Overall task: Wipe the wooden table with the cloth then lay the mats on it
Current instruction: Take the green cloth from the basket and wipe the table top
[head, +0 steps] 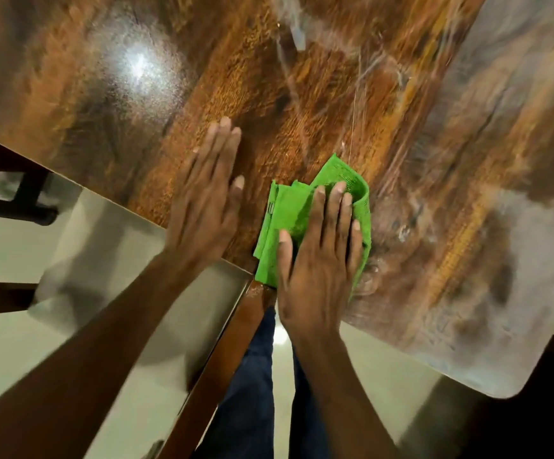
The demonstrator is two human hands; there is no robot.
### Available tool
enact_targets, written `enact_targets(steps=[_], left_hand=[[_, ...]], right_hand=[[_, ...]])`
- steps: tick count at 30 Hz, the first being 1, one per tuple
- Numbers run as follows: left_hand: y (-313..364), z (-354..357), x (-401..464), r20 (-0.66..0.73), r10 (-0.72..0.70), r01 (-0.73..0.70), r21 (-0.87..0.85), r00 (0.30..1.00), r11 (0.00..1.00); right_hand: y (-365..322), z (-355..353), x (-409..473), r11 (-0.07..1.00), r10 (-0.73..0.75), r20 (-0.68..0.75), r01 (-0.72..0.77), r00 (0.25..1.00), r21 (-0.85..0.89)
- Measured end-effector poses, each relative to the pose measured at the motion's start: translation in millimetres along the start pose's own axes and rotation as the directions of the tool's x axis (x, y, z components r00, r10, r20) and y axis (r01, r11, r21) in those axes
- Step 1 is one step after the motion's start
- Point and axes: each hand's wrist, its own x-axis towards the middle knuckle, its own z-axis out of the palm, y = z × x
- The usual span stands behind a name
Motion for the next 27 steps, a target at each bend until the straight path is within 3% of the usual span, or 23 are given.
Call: enact_targets(steps=[4,10,15,19,24,27], left_hand=[[-35.8,-8.8,28.8,0.044,-0.051,0.046,0.117,0.998,0.992],[-36.6,-5.0,48.1,-0.023,-0.077,0.079,0.125,0.997,0.989],[-37.6,-4.0,45.4,-0.027,-0.089,0.092,0.139,0.996,0.986],[-34.2,-5.0,45.1,-0.023,-0.097,0.099,0.146,0.995,0.984],[-36.1,-3.6,45.9,-0.055,-0.097,0.103,0.110,0.994,0.989],[-39.0,-2.6,45.8,-0.050,-0.081,0.086,0.098,0.995,0.991]], right_hand=[[-17.0,13.3,12.2,0.999,-0.014,0.011,0.014,1.000,-0.037],[-41.2,7.4,139.3,0.945,-0.320,-0.043,0.316,0.946,-0.077],[-34.4,-4.0,228.0,0.958,-0.251,-0.060,0.239,0.966,-0.159],[-36.1,3.3,172.4,0.978,-0.186,-0.086,0.175,0.979,-0.116],[-56.0,17.8,38.7,0.951,-0.277,0.088,0.286,0.957,-0.119],[-13.5,14.1,2.8,0.956,-0.257,0.111,0.270,0.960,-0.118]])
